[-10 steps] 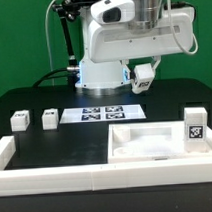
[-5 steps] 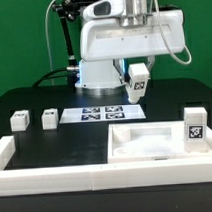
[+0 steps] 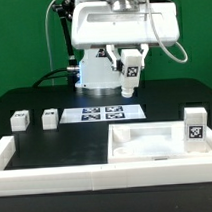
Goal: Assemble square table
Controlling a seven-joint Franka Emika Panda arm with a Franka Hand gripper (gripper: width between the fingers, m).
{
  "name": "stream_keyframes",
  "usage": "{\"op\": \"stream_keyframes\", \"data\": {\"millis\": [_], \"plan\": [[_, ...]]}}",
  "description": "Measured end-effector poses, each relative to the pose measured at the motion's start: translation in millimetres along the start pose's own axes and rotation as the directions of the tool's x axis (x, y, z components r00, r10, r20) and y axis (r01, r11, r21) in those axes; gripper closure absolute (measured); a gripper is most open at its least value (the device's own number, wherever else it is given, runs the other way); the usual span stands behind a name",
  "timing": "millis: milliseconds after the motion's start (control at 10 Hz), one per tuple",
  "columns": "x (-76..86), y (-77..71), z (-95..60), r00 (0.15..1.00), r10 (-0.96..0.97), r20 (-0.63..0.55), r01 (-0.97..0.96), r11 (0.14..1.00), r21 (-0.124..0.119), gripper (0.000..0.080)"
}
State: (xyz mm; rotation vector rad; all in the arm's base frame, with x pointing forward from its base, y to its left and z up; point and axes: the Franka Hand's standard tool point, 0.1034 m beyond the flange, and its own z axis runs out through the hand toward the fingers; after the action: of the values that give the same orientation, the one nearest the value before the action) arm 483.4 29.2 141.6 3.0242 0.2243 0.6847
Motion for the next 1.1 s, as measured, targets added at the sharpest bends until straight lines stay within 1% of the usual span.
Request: {"op": "stream_keyframes", "data": {"millis": [200,300,400,500,600,700,800,1100], "plan": [[-1.4,-1.2,3.2,1.0,0.007,0.009,-0.007,1.0,0.001,0.0511],[2.1,-7.5,7.6,1.0,0.019,0.023,-0.02,1.0,0.011,0.0511],[8.8,-8.2,11.4,0.999,0.024,0.043,-0.025,0.999,0.02,0.0511],[14.5,-2.6,15.9,0.997,0.035,0.073,-0.037,0.999,0.029,0.0511],[20.8,8.6,18.4,0.993,0.056,0.108,-0.061,0.997,0.041,0.0511],[26.6,16.9,18.8,0.992,0.071,0.106,-0.076,0.996,0.046,0.0511],[24.4,13.1,19.4,0.992,0.067,0.106,-0.073,0.996,0.048,0.0511],[23.3,12.9,19.9,0.992,0.067,0.109,-0.073,0.996,0.049,0.0511]]}}
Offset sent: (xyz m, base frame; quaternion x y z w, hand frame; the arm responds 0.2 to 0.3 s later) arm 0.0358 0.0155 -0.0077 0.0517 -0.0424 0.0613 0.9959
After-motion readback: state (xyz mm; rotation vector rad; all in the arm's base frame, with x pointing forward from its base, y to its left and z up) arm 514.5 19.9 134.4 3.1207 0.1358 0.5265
